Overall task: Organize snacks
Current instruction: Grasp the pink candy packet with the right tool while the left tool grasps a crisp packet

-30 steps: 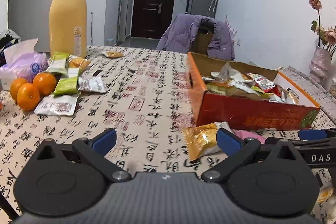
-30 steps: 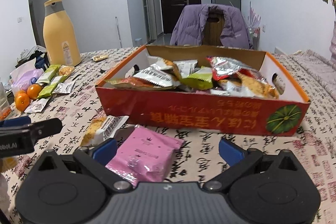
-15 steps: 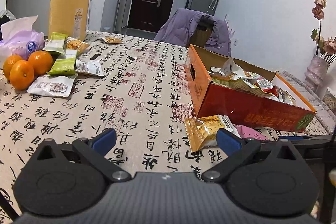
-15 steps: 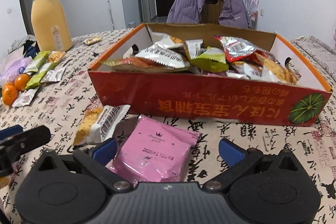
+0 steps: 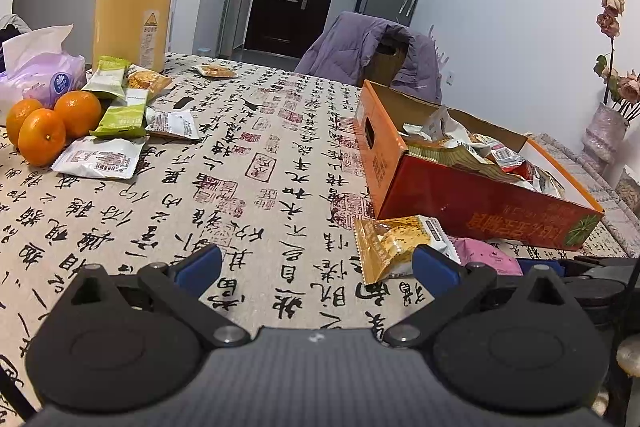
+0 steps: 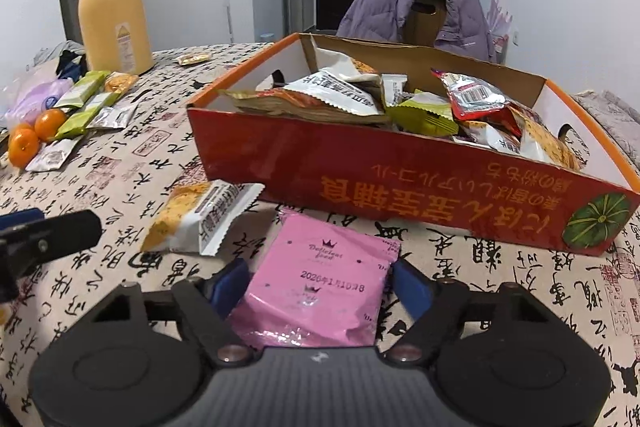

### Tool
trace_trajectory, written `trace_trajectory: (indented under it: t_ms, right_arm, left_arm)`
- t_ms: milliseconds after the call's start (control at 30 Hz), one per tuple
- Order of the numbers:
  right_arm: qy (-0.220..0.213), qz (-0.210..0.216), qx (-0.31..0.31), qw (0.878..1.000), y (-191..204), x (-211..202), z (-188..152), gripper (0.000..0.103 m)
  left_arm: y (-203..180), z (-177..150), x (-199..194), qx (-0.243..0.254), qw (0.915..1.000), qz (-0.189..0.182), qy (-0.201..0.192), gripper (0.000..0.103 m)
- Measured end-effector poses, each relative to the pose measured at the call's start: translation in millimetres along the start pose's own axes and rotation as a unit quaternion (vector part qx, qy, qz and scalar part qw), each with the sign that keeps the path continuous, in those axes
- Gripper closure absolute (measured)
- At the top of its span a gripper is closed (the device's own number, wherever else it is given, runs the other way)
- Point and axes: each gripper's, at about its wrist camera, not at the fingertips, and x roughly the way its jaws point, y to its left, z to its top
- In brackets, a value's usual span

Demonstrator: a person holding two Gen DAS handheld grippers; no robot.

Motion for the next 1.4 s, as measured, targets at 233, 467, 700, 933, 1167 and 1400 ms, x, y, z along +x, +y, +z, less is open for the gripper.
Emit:
trace_trajectory:
  t_ms: [233,467,700,933,1167,1400]
  right_arm:
    - [-0.008,0.008,0.01,1.0,-8,-9,-4,0.042]
    - [-0.032,0.002,0.032,0.999,-30,-28,-8,0.042]
    - [-0.047,-0.014,0.047,0.998,-58,-42,-15,0.042]
    - [-0.061,-0.033,0.063,0.996,-89,-52,-24,0.042]
    - [-0.079,-0.066,0.079,0.992,-122,-55,-31,0.042]
    - [-0.073,-0.054,0.101,0.991,-135,-45,-37,0.042]
  left_arm:
    - [1,0,2,-0.003,1.0,0.005,0.002,0.0]
    - [0,0,3,-0.004,0.9999,0.013,-0.001,0.0]
    - [-11,6,4,0.003,0.9996,0.029,0.008,0.0]
    - [-39,16,13,0.013,0.9996,0.015,0.02,0.0]
    - [-66,21,33,0.025,0.9987,0.019,0.041,0.0]
    - [-72,22,55,0.012,0.9963,0.057,0.063,0.0]
